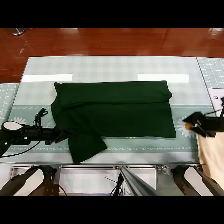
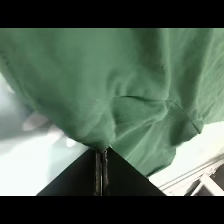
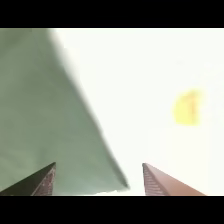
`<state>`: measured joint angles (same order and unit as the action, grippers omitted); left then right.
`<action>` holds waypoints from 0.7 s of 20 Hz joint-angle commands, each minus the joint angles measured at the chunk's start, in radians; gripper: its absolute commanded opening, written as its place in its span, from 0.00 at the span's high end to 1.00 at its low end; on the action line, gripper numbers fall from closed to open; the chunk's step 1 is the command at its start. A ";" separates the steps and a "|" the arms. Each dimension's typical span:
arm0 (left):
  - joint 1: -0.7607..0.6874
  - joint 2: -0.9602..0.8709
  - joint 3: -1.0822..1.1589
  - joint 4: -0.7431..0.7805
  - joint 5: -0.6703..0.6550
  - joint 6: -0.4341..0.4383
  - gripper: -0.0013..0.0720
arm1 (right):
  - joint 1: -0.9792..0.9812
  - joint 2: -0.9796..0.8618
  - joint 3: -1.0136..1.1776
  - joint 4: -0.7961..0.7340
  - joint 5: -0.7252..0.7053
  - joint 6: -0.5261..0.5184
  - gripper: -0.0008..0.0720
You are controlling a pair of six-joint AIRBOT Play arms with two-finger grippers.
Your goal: Fold the shirts.
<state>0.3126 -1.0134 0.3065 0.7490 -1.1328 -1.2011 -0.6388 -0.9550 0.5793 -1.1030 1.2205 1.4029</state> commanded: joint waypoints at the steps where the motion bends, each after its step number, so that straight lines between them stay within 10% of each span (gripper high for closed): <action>1: 0.001 0.001 0.001 -0.025 -0.019 0.014 0.95 | 0.000 -0.001 -0.108 -0.005 0.036 0.025 0.14; 14: 0.001 0.001 0.000 -0.028 -0.005 0.034 0.95 | 0.151 -0.166 -0.119 0.291 -0.141 -0.140 0.19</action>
<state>0.3130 -1.0126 0.3065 0.7219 -1.1458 -1.1725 -0.4938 -1.0946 0.4614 -0.9054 1.1309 1.3121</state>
